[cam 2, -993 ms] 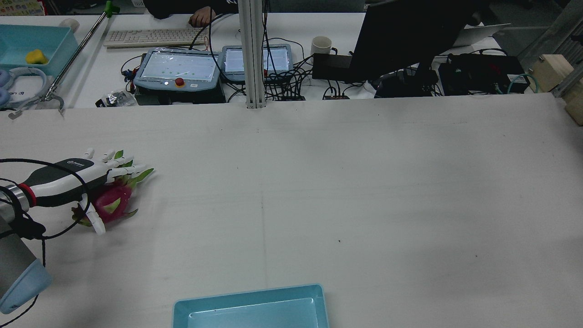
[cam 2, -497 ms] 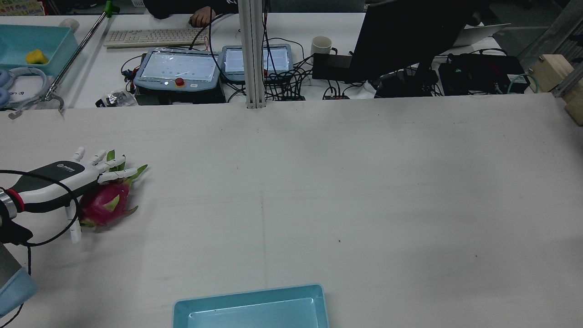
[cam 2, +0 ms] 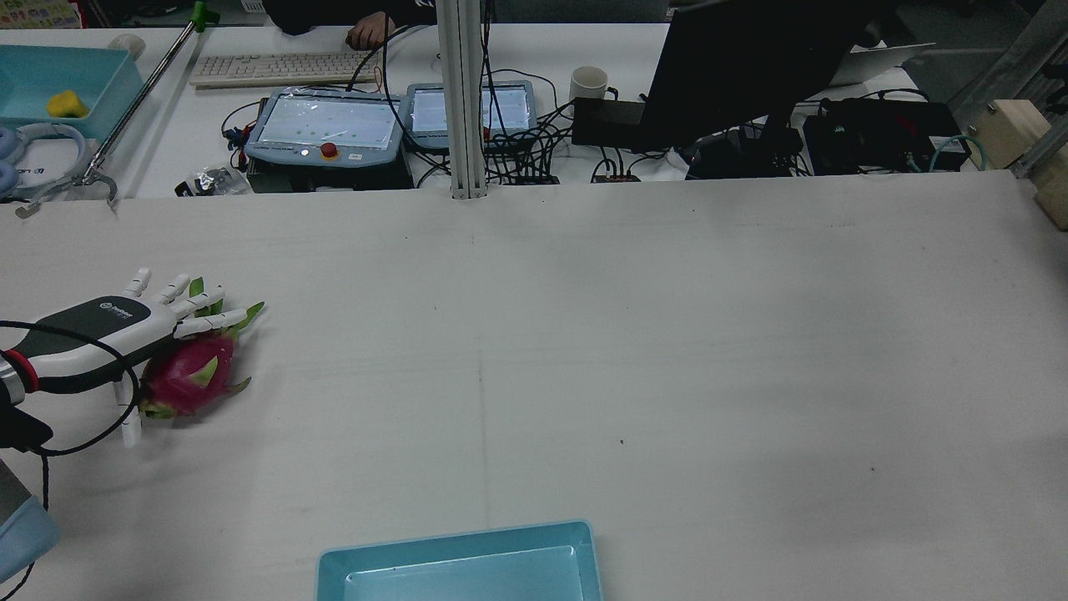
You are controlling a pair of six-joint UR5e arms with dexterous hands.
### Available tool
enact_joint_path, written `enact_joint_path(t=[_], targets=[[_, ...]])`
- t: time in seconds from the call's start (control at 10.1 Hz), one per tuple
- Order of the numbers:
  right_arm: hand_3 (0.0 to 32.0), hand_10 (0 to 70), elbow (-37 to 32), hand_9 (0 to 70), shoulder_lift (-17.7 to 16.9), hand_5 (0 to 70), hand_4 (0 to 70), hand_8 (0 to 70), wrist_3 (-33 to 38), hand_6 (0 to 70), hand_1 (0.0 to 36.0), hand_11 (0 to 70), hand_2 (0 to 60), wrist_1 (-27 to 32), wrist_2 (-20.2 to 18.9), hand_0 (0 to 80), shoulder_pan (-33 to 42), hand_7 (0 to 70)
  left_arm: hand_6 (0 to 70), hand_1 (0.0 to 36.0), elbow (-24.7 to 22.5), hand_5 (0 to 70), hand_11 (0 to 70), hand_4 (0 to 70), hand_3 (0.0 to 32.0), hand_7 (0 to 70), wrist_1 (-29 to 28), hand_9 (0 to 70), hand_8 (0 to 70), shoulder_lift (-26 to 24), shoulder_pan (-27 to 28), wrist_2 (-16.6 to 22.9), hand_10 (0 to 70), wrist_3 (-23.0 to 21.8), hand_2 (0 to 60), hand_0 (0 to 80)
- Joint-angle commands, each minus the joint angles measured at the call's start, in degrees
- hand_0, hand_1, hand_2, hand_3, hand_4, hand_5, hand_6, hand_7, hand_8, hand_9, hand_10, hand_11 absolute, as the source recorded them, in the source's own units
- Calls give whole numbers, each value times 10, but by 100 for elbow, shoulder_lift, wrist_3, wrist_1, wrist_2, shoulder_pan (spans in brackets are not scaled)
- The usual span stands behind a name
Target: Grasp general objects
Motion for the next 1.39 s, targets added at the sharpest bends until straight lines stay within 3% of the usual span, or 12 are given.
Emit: enact_joint_path(t=[0.0, 0.1, 0.2, 0.3, 0.4, 0.6, 0.7, 0.79, 0.89, 1.29], targets=[[0, 0, 0, 0, -1, 0, 0, 0, -2, 0, 0, 0, 0, 0, -9, 0, 0, 0, 0, 292, -12, 157, 0, 0, 320, 11, -30, 0, 0, 2, 31, -136, 0, 197, 0, 637], [0, 0, 0, 0, -1, 0, 0, 0, -2, 0, 0, 0, 0, 0, -9, 0, 0, 0, 0, 271, -12, 231, 0, 0, 308, 12, -39, 0, 0, -7, 31, -136, 0, 197, 0, 628], [0, 0, 0, 0, -1, 0, 0, 0, -2, 0, 0, 0, 0, 0, 0, 0, 0, 0, 0, 261, -12, 297, 0, 0, 134, 23, -40, 0, 0, -7, 31, -136, 0, 197, 0, 623], [0, 0, 0, 0, -1, 0, 0, 0, 6, 0, 0, 0, 0, 0, 0, 0, 0, 0, 0, 253, -3, 341, 0, 0, 4, 31, -48, 0, 0, -7, 40, -136, 0, 197, 0, 620], [0, 0, 0, 0, -1, 0, 0, 0, 6, 0, 0, 0, 0, 0, 0, 0, 0, 0, 0, 248, -3, 360, 0, 26, 0, 44, -92, 0, 0, 1, 31, -136, 0, 197, 0, 610], [0, 0, 0, 0, -1, 0, 0, 0, -2, 0, 0, 0, 0, 0, 0, 0, 0, 0, 0, 229, 5, 471, 0, 180, 0, 60, -232, 0, 0, 45, 31, -136, 0, 197, 0, 592], [0, 0, 0, 0, -1, 0, 0, 0, -2, 0, 0, 0, 0, 0, -9, 0, 0, 0, 0, 240, 14, 545, 0, 308, 0, 78, -242, 1, 0, 45, 31, -136, 0, 197, 122, 582], [0, 0, 0, 0, -1, 0, 0, 0, -2, 0, 0, 0, 0, 0, 0, 0, 0, 0, 0, 328, 32, 582, 0, 350, 0, 89, -285, 3, 0, 54, 31, -136, 0, 197, 564, 555], [0, 0, 0, 0, -1, 0, 0, 0, -2, 0, 0, 0, 0, 0, 0, 0, 0, 0, 0, 360, 32, 618, 0, 369, 0, 99, -381, 5, 0, 124, 31, -136, 0, 197, 600, 531], [0, 0, 0, 0, -1, 0, 0, 0, -2, 0, 0, 0, 0, 0, 0, 0, 0, 0, 13, 360, 50, 672, 0, 430, 0, 133, -549, 12, 0, 212, 31, -136, 0, 188, 600, 502]])
